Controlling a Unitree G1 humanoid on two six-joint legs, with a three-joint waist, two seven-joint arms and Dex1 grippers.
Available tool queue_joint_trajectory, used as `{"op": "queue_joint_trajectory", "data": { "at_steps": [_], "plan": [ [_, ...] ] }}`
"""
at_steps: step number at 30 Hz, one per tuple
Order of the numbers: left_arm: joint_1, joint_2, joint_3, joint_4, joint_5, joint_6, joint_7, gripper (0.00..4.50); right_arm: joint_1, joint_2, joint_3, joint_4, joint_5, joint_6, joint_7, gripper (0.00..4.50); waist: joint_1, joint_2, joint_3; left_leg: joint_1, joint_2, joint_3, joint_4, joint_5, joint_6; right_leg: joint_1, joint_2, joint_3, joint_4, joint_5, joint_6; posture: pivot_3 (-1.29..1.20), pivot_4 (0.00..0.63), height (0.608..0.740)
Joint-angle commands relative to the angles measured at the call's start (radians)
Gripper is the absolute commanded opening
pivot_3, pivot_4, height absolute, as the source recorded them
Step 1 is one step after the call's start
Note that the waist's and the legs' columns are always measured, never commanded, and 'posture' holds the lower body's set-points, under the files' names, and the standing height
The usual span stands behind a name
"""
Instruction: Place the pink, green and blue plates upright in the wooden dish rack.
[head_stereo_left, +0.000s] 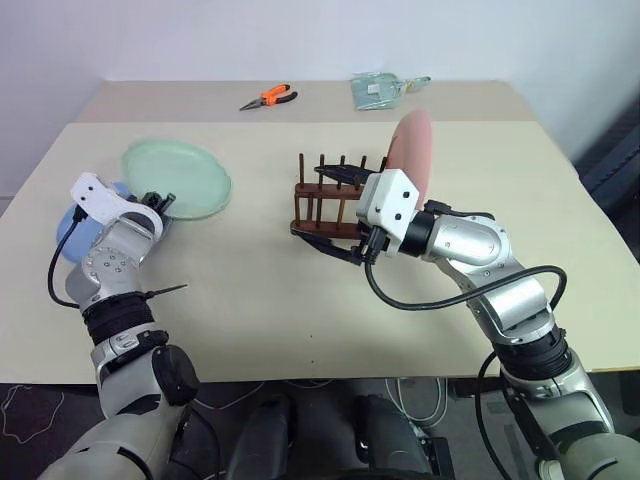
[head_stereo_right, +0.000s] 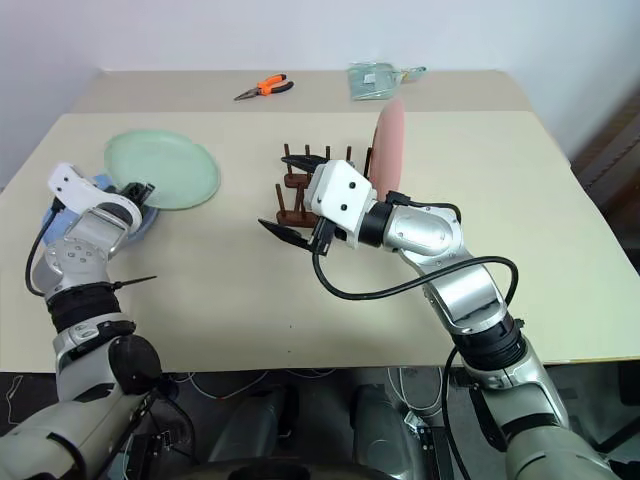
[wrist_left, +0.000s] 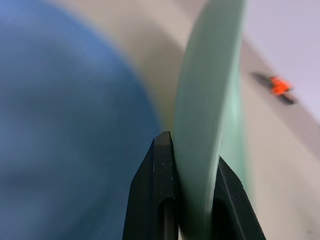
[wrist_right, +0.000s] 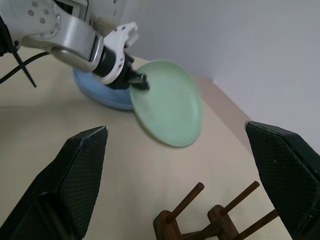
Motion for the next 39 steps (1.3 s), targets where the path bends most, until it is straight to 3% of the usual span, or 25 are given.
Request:
{"op": "queue_joint_trajectory", "data": {
  "at_steps": [1, 7, 12, 16, 20, 24, 26, 33, 39],
  "plan": [
    [0.025, -0.014, -0.07, -0.202, -0.048, -0.014, -0.071, 0.06, -0.004, 0.001, -0.046, -0.053, 0.003, 0.015, -0.013, 4.5, 0.0, 0.0, 0.0, 0.0, 0.0, 0.0, 0.0, 0.0, 0.0, 0.0, 0.0, 0.0, 0.0, 0.0, 0.0, 0.0, 0.15, 0.738],
    [0.046, -0.093, -0.215, -0.475, -0.144, 0.084, -0.09, 0.06, -0.05, -0.008, 0.018, -0.022, -0.14, -0.07, -0.025, 4.5, 0.002, -0.001, 0.0, -0.005, 0.0, 0.0, 0.0, 0.001, -0.001, -0.005, -0.001, 0.001, 0.0, 0.001, -0.001, 0.0, 0.15, 0.738],
    [0.022, -0.196, -0.281, -0.634, -0.27, 0.176, -0.016, 0.06, -0.138, 0.018, 0.11, 0.152, -0.366, -0.207, -0.095, 4.5, -0.003, -0.001, 0.0, -0.005, 0.0, 0.0, 0.0, 0.001, -0.002, -0.006, 0.0, 0.001, 0.001, 0.001, -0.001, 0.0, 0.15, 0.738],
    [0.047, -0.221, -0.322, -0.699, -0.329, 0.214, 0.018, 0.06, -0.202, 0.045, 0.143, 0.296, -0.485, -0.276, -0.148, 4.5, -0.007, -0.001, 0.0, -0.004, 0.0, 0.001, -0.001, 0.003, -0.004, -0.008, 0.002, 0.002, 0.003, 0.001, -0.001, 0.0, 0.15, 0.738],
    [0.075, -0.23, -0.326, -0.722, -0.37, 0.218, 0.046, 0.0, -0.215, 0.055, 0.15, 0.372, -0.547, -0.326, -0.167, 3.2, -0.001, -0.001, 0.0, -0.004, 0.001, 0.0, -0.001, 0.003, -0.004, -0.008, 0.004, 0.003, 0.004, 0.001, -0.002, 0.0, 0.15, 0.738],
    [0.095, -0.211, -0.323, -0.734, -0.401, 0.217, 0.048, 0.0, -0.206, 0.072, 0.131, 0.375, -0.571, -0.323, -0.182, 1.05, -0.001, -0.001, 0.0, -0.005, 0.001, 0.0, 0.0, 0.003, -0.004, -0.008, 0.004, 0.003, 0.004, 0.001, -0.002, 0.0, 0.15, 0.738],
    [0.104, -0.209, -0.318, -0.74, -0.425, 0.21, 0.047, 0.83, -0.204, 0.077, 0.125, 0.375, -0.583, -0.326, -0.187, 0.08, -0.001, -0.001, 0.0, -0.005, 0.001, 0.0, 0.0, 0.003, -0.004, -0.008, 0.004, 0.003, 0.004, 0.001, -0.002, 0.0, 0.15, 0.738],
    [0.049, -0.182, -0.239, -0.714, -0.427, 0.052, 0.063, 4.34, -0.203, 0.092, 0.126, 0.376, -0.629, -0.35, -0.2, 0.0, -0.002, -0.001, 0.0, -0.005, 0.001, 0.0, 0.0, 0.003, -0.005, -0.008, 0.004, 0.003, 0.005, 0.001, -0.002, 0.0, 0.15, 0.738],
    [0.049, 0.052, -0.185, -0.593, -0.178, -0.158, -0.015, 4.34, -0.167, 0.132, 0.028, 0.326, -0.516, -0.341, -0.217, 0.0, -0.006, -0.001, 0.0, -0.003, 0.001, 0.0, -0.002, 0.005, -0.007, -0.008, 0.007, 0.003, 0.005, 0.001, -0.003, 0.0, 0.15, 0.738]
  ]
}}
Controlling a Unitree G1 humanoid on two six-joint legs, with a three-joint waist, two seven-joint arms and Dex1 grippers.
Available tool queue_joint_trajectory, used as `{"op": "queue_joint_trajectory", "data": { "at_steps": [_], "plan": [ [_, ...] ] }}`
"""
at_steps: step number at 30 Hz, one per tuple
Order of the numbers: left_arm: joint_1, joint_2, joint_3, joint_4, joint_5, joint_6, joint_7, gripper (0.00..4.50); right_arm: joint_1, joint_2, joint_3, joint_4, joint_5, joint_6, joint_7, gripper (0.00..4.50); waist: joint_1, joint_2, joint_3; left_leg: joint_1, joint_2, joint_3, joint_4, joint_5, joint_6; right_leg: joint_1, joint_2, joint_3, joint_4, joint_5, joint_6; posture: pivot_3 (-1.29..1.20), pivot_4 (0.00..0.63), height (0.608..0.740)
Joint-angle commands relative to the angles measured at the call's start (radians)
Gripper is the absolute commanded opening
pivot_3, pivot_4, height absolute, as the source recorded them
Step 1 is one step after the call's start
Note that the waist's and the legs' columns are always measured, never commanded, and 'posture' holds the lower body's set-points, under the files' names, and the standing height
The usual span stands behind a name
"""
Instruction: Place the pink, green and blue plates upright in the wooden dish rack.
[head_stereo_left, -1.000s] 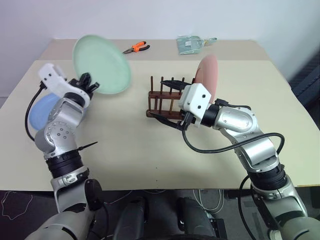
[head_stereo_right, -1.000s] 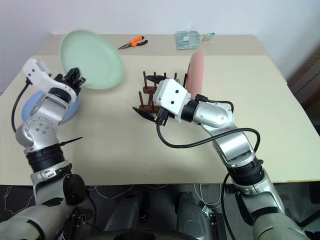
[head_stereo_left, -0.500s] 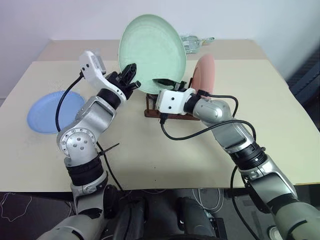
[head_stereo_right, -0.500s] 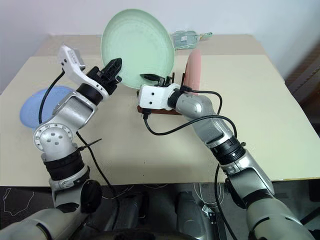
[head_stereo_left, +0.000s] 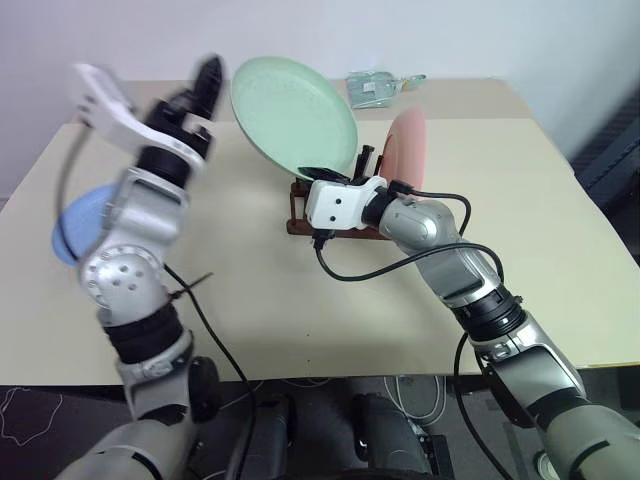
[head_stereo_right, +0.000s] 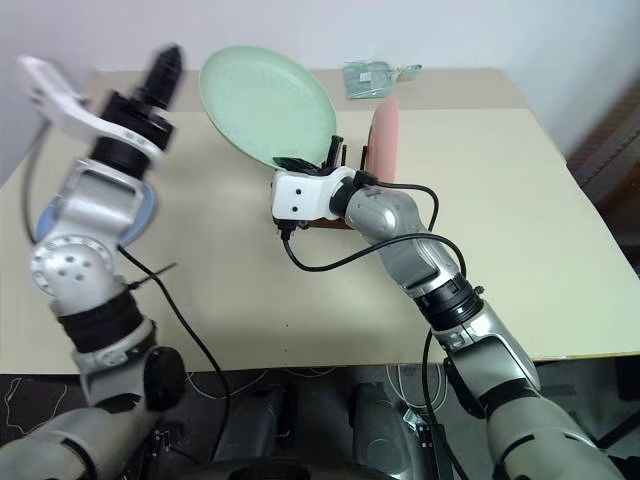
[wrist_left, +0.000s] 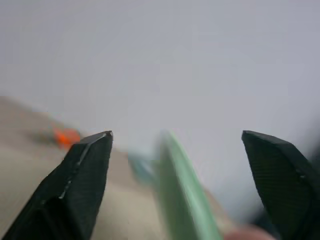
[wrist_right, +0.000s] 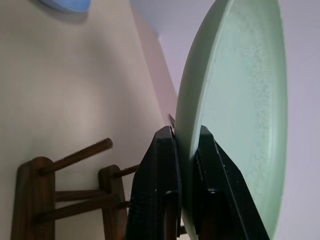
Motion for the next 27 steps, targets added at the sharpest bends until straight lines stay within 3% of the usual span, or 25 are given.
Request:
{"op": "queue_joint_trajectory", "data": {
  "at_steps": [1, 7, 11, 18, 27],
  "plan": [
    [0.051, 0.13, 0.003, 0.041, 0.164, -0.112, -0.09, 4.34, 0.02, 0.044, -0.117, -0.095, 0.131, 0.007, -0.014, 0.0, 0.003, 0.0, 0.0, 0.0, 0.0, 0.0, 0.0, 0.0, 0.0, 0.0, 0.0, 0.0, 0.0, 0.0, 0.0, 0.0, 0.15, 0.738],
    [0.299, 0.26, -0.14, 0.086, 0.419, -0.285, -0.294, 4.34, 0.143, 0.21, -0.326, -0.389, 0.558, 0.356, -0.021, 0.0, 0.008, 0.0, 0.0, -0.001, 0.001, -0.001, -0.001, 0.0, 0.001, 0.0, -0.001, 0.0, -0.001, 0.0, 0.0, 0.0, 0.15, 0.738],
    [0.441, 0.205, -0.276, 0.065, 0.509, -0.372, -0.376, 4.34, 0.221, 0.299, -0.398, -0.531, 0.741, 0.563, -0.113, 0.0, 0.007, 0.0, -0.001, -0.001, 0.001, -0.001, -0.001, -0.001, 0.001, 0.0, -0.003, -0.001, -0.001, 0.0, -0.001, 0.0, 0.15, 0.738],
    [0.57, 0.099, -0.423, 0.064, 0.605, -0.465, -0.442, 4.34, 0.266, 0.365, -0.453, -0.589, 0.885, 0.702, -0.24, 0.0, -0.001, 0.001, -0.001, -0.001, 0.003, 0.0, -0.002, -0.001, 0.001, -0.004, -0.006, 0.001, 0.003, -0.001, -0.005, 0.0, 0.15, 0.738],
    [0.618, 0.081, -0.449, 0.055, 0.644, -0.487, -0.492, 4.34, 0.274, 0.383, -0.469, -0.553, 0.967, 0.771, -0.337, 0.0, 0.001, 0.001, -0.001, -0.001, 0.002, 0.0, -0.002, -0.001, 0.001, -0.004, -0.006, 0.001, 0.003, -0.002, -0.006, 0.0, 0.15, 0.738]
  ]
}}
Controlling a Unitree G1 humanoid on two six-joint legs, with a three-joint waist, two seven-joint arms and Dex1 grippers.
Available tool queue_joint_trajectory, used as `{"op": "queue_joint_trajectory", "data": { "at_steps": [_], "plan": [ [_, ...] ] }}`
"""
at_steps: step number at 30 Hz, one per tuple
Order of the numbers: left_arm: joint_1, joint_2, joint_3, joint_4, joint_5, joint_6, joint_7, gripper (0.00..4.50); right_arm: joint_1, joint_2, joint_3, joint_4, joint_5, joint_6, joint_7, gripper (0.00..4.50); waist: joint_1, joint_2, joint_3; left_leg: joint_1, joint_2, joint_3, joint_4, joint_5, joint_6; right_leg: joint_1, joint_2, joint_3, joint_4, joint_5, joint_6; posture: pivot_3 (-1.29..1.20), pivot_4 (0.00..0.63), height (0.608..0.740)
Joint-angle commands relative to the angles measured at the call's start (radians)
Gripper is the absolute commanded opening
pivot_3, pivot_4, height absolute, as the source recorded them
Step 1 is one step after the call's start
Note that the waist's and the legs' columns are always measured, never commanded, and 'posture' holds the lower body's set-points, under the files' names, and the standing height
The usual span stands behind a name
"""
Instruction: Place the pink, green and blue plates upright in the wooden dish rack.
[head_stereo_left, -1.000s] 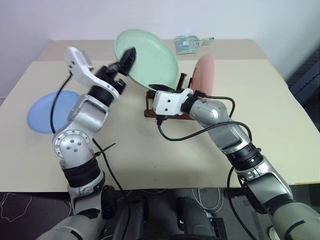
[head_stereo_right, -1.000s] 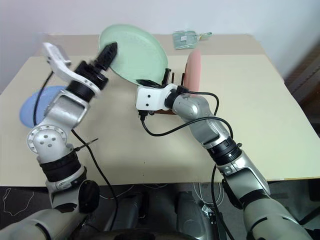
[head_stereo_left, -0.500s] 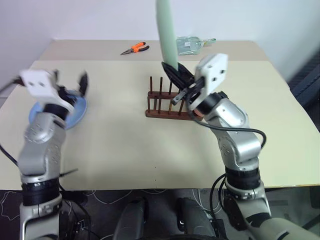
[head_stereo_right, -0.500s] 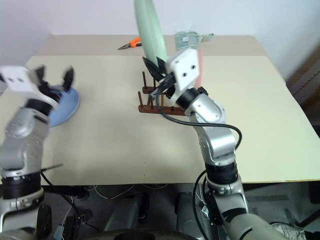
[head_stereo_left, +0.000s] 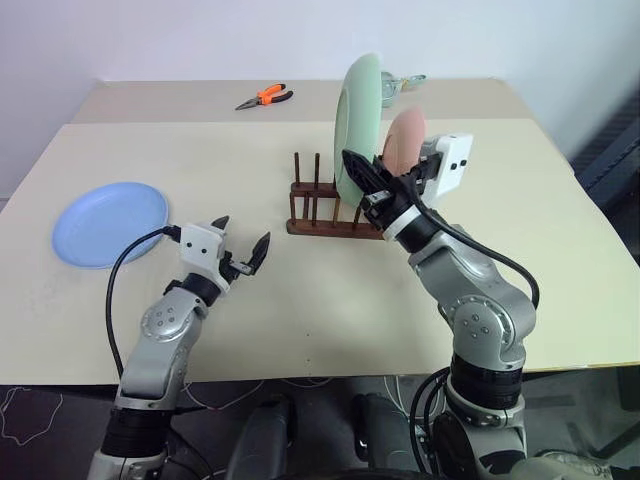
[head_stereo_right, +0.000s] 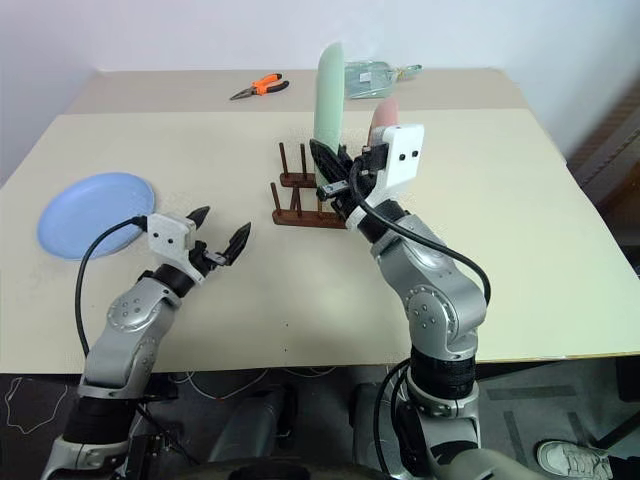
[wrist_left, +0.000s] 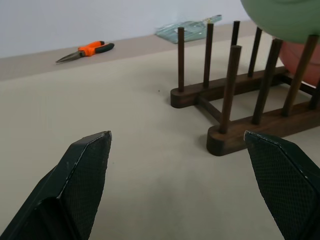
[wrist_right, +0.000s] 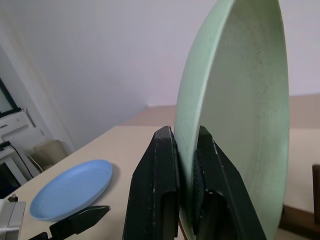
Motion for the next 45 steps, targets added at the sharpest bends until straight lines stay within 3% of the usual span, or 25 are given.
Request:
{"op": "queue_joint_trajectory", "data": {
  "at_steps": [1, 8, 11, 16, 27, 28, 29, 30, 35, 39, 42, 45],
  "plan": [
    [0.01, -0.001, 0.003, -0.049, 0.017, -0.025, -0.017, 4.34, -0.018, 0.014, -0.02, -0.008, 0.044, 0.022, -0.04, 0.0, -0.001, 0.0, 0.0, 0.0, 0.0, 0.0, 0.0, 0.0, 0.0, 0.0, 0.0, 0.0, 0.0, 0.0, 0.0, 0.0, 0.15, 0.738],
    [0.016, -0.015, -0.008, -0.06, 0.035, -0.02, -0.029, 4.34, -0.078, -0.007, -0.026, 0.081, 0.055, 0.053, -0.057, 0.0, -0.001, 0.0, 0.0, 0.0, 0.0, 0.0, 0.0, 0.0, 0.0, 0.0, 0.003, 0.0, 0.0, 0.0, 0.0, 0.0, 0.15, 0.738],
    [0.017, -0.021, -0.013, -0.061, 0.041, -0.019, -0.034, 4.42, -0.11, -0.03, -0.014, 0.12, 0.034, 0.049, -0.045, 1.13, -0.002, 0.0, 0.0, 0.0, 0.0, 0.0, 0.001, 0.0, 0.0, 0.0, 0.003, 0.0, 0.0, 0.0, 0.0, 0.0, 0.15, 0.738],
    [0.019, -0.03, 0.0, -0.061, 0.027, -0.003, -0.041, 4.46, -0.158, -0.146, 0.085, 0.136, -0.113, -0.045, 0.007, 3.76, 0.0, 0.0, 0.0, 0.0, 0.0, 0.001, 0.001, 0.0, 0.0, 0.0, 0.003, 0.0, 0.0, 0.0, 0.001, 0.0, 0.15, 0.738],
    [-0.048, -0.077, 0.144, -0.011, -0.004, 0.035, 0.084, 4.46, -0.271, -0.331, 0.195, 0.192, -0.41, -0.345, 0.105, 3.76, 0.002, 0.0, 0.0, 0.0, 0.0, 0.001, 0.002, 0.0, 0.0, 0.001, 0.004, -0.001, 0.001, 0.001, 0.002, 0.0, 0.15, 0.738],
    [-0.067, -0.09, 0.184, -0.006, -0.02, 0.052, 0.122, 4.46, -0.288, -0.343, 0.202, 0.2, -0.428, -0.371, 0.121, 3.76, 0.002, 0.0, 0.0, 0.0, 0.0, 0.0, 0.002, 0.0, 0.0, 0.001, 0.004, -0.001, 0.0, 0.001, 0.003, 0.0, 0.15, 0.738],
    [-0.084, -0.097, 0.221, 0.003, -0.027, 0.057, 0.158, 4.5, -0.306, -0.351, 0.209, 0.209, -0.436, -0.394, 0.143, 4.31, 0.001, 0.0, 0.0, 0.0, 0.0, 0.001, 0.002, 0.0, 0.0, 0.001, 0.004, -0.001, 0.0, 0.001, 0.004, 0.0, 0.15, 0.738],
    [-0.097, -0.102, 0.252, 0.009, -0.032, 0.059, 0.187, 4.5, -0.32, -0.36, 0.22, 0.217, -0.448, -0.418, 0.164, 4.46, -0.001, 0.0, 0.0, 0.0, 0.0, 0.001, 0.002, 0.0, 0.001, 0.001, 0.004, -0.001, 0.0, 0.002, 0.004, 0.0, 0.15, 0.738],
    [-0.198, -0.103, 0.452, 0.049, 0.02, 0.14, 0.484, 4.5, -0.351, -0.407, 0.361, 0.246, -0.536, -0.577, 0.335, 4.46, -0.002, -0.001, 0.0, 0.0, 0.001, 0.0, 0.002, 0.0, 0.001, 0.001, 0.005, -0.001, 0.001, 0.002, 0.004, 0.0, 0.15, 0.738],
    [-0.254, -0.107, 0.61, 0.038, 0.051, 0.317, 0.738, 4.5, -0.321, -0.375, 0.423, 0.285, -0.58, -0.646, 0.371, 4.46, -0.001, -0.002, 0.0, 0.0, 0.0, 0.0, 0.003, 0.0, 0.0, 0.001, 0.005, -0.001, 0.001, 0.002, 0.004, 0.0, 0.15, 0.738],
    [-0.28, -0.113, 0.706, 0.022, -0.006, 0.382, 0.799, 4.5, -0.307, -0.353, 0.431, 0.302, -0.593, -0.664, 0.382, 4.46, 0.002, -0.003, 0.0, 0.0, 0.0, 0.0, 0.003, 0.0, 0.0, 0.001, 0.005, -0.001, 0.001, 0.002, 0.004, 0.0, 0.15, 0.738],
    [-0.308, -0.138, 0.773, 0.021, -0.17, 0.527, 0.767, 4.5, -0.286, -0.338, 0.438, 0.303, -0.6, -0.675, 0.394, 4.46, 0.007, -0.004, 0.0, 0.0, 0.0, -0.001, 0.003, 0.0, 0.0, 0.002, 0.005, -0.002, 0.001, 0.002, 0.004, 0.0, 0.15, 0.738]
  ]
}}
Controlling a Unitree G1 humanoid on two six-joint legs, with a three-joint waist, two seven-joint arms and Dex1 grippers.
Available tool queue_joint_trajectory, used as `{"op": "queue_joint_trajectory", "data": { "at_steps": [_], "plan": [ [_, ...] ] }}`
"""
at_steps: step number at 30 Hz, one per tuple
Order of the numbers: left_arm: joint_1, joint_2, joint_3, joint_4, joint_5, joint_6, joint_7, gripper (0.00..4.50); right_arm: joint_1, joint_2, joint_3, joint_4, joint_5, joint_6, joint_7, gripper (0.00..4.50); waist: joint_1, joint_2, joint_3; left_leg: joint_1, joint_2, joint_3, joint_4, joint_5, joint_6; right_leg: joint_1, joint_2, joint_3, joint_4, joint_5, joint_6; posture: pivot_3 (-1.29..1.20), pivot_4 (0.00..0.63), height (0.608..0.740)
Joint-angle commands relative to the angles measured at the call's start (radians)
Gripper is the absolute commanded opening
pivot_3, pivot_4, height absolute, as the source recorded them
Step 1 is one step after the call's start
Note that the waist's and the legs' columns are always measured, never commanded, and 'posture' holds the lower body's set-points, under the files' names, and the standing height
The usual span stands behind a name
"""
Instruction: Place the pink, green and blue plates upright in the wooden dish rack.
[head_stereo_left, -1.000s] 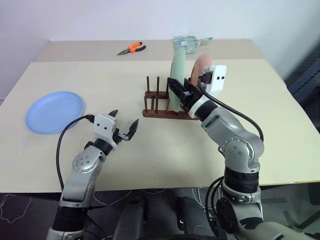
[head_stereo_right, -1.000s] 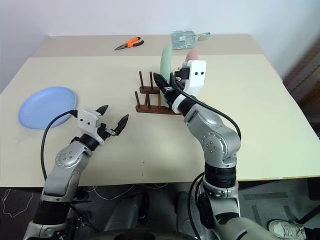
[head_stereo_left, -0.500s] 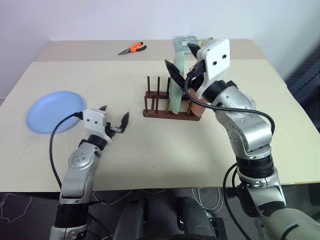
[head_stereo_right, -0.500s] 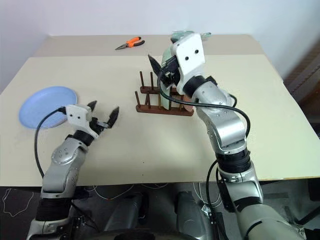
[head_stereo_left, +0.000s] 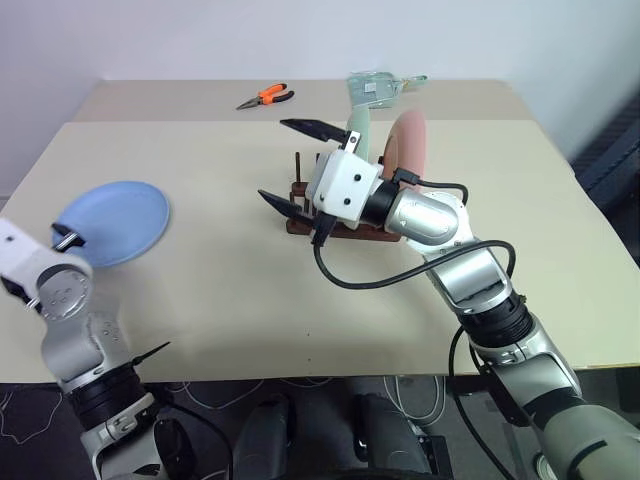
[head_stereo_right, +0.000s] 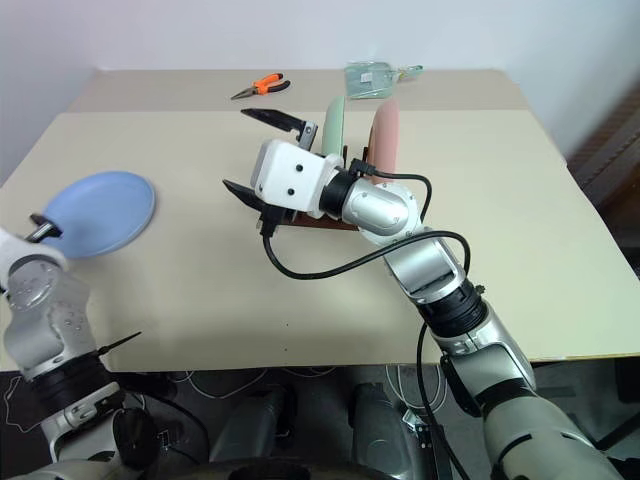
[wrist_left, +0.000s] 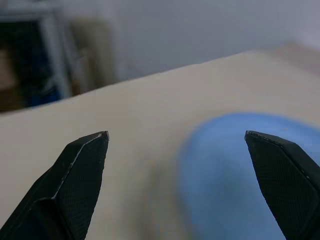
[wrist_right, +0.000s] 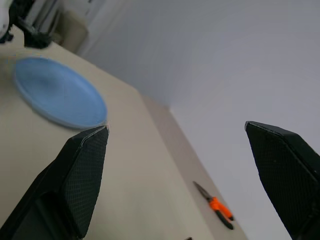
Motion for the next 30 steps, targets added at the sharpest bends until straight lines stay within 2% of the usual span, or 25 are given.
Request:
{"op": "queue_joint_trajectory", "data": {
  "at_steps": [1, 2, 5, 12, 19, 23, 27, 30],
  "plan": [
    [-0.05, -0.03, 0.077, -0.029, -0.212, 0.164, -0.032, 4.5, 0.009, 0.021, -0.009, -0.02, -0.012, -0.034, 0.012, 4.46, 0.002, 0.0, 0.0, 0.0, 0.0, 0.0, 0.0, 0.0, 0.0, 0.0, 0.0, 0.0, 0.0, 0.0, 0.0, 0.0, 0.15, 0.738],
    [-0.059, -0.042, 0.104, -0.02, -0.264, 0.191, -0.035, 4.5, 0.014, 0.024, -0.008, -0.02, -0.015, -0.037, 0.014, 4.46, 0.002, -0.001, 0.0, 0.0, -0.001, -0.001, 0.0, 0.0, 0.0, 0.001, -0.001, 0.0, 0.0, 0.0, 0.0, 0.0, 0.15, 0.738],
    [-0.077, -0.052, 0.157, 0.003, -0.369, 0.237, -0.037, 3.62, 0.028, 0.031, -0.011, -0.024, -0.025, -0.042, 0.022, 4.5, -0.002, -0.004, 0.0, 0.0, 0.0, -0.001, 0.0, 0.0, 0.0, 0.001, -0.001, 0.0, 0.0, 0.0, 0.0, 0.0, 0.15, 0.738],
    [-0.114, -0.013, 0.169, 0.089, -0.465, 0.254, -0.027, 0.05, 0.063, 0.031, -0.026, -0.042, -0.035, -0.017, 0.035, 4.5, -0.003, -0.005, 0.0, 0.001, 0.0, -0.001, -0.001, 0.001, -0.002, 0.0, 0.001, -0.001, 0.002, 0.0, 0.0, 0.0, 0.15, 0.738],
    [-0.126, 0.048, -0.129, -0.053, -0.4, 0.197, -0.225, 0.05, 0.065, 0.024, -0.016, -0.036, -0.089, -0.048, 0.024, 4.5, 0.001, -0.006, 0.0, 0.0, -0.001, -0.001, -0.001, 0.001, -0.003, 0.0, 0.0, -0.001, 0.001, 0.0, -0.001, 0.0, 0.15, 0.738],
    [-0.22, 0.049, -0.283, -0.174, -0.433, 0.238, -0.274, 0.05, 0.034, 0.017, 0.023, 0.011, -0.166, -0.124, 0.034, 4.5, -0.001, -0.006, 0.0, 0.0, -0.001, -0.001, -0.001, 0.001, -0.003, 0.0, 0.0, 0.0, 0.001, 0.0, -0.001, 0.0, 0.15, 0.738],
    [-0.303, 0.05, -0.33, -0.214, -0.467, 0.295, -0.269, 0.05, -0.022, 0.016, 0.05, 0.102, -0.247, -0.189, 0.029, 4.5, -0.011, -0.005, 0.0, 0.001, 0.0, -0.001, -0.001, 0.001, -0.003, 0.0, 0.001, 0.0, 0.001, 0.0, -0.001, 0.0, 0.15, 0.738],
    [-0.363, 0.036, -0.332, -0.215, -0.486, 0.327, -0.223, 0.05, -0.127, 0.045, 0.074, 0.265, -0.32, -0.227, 0.001, 4.5, -0.018, -0.005, 0.0, 0.002, 0.0, 0.0, -0.002, 0.002, -0.004, 0.0, 0.002, 0.001, 0.002, 0.0, -0.001, 0.0, 0.15, 0.738]
  ]
}}
